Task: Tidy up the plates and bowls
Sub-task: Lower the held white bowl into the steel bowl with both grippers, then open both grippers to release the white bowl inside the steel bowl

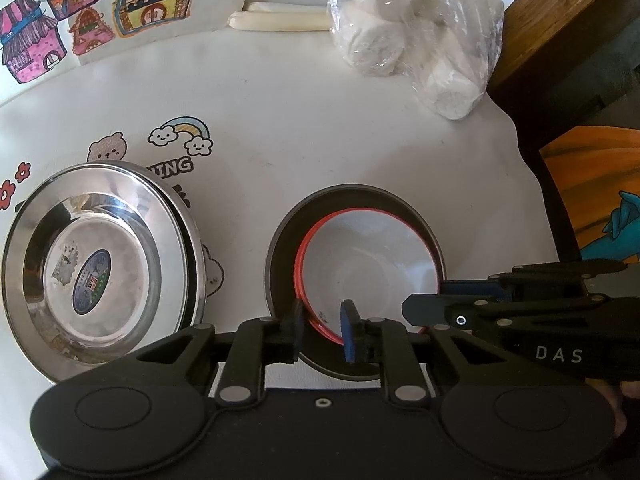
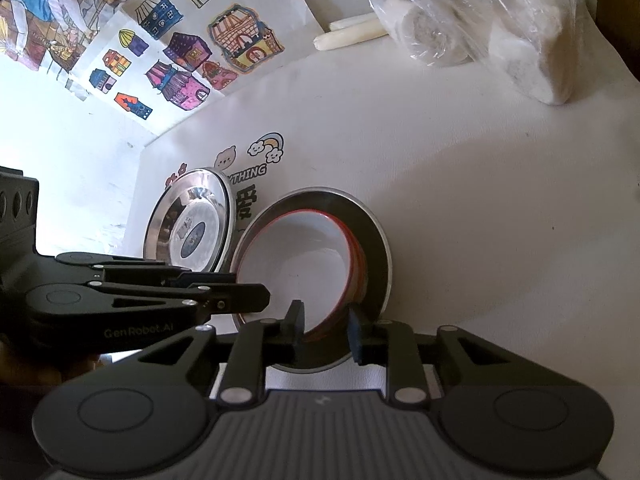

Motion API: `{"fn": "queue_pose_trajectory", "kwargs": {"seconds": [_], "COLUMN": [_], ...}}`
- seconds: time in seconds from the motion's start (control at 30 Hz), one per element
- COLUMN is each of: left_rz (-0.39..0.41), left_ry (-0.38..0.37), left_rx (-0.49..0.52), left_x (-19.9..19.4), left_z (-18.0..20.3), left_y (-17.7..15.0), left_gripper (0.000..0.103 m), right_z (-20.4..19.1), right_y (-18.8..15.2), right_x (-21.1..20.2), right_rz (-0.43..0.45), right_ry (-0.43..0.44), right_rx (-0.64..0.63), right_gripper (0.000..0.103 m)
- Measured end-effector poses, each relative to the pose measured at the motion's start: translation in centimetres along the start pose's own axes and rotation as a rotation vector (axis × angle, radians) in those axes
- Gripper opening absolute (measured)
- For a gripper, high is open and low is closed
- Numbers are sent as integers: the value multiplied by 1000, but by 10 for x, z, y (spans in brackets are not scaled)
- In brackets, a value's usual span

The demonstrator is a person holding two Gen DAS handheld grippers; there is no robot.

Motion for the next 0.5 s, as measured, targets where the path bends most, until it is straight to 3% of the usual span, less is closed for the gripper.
{"fn": "queue_pose_trajectory", "kwargs": {"seconds": [0.5], "left_rz": [40], "left_ry": [-22], "left_rx": [-25], "left_x": [-12], "left_z": [1], "left_y": [-4], "left_gripper": [35], "right_z": [1], "right_y": [1], "right_x": [-7], "right_rz": [23], "right_ry": [13], "right_rx": [-9], "right_gripper": [33]}}
Point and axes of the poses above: each gripper's, at about its wrist camera, not at the fingertips, and x roughly the way its jaws point, z to its right, y to its top, the point moved 10 cm from there along x, roughly the way its jaws point, and after that the axes turned 7 degrees about x, right-handed, at the moved point
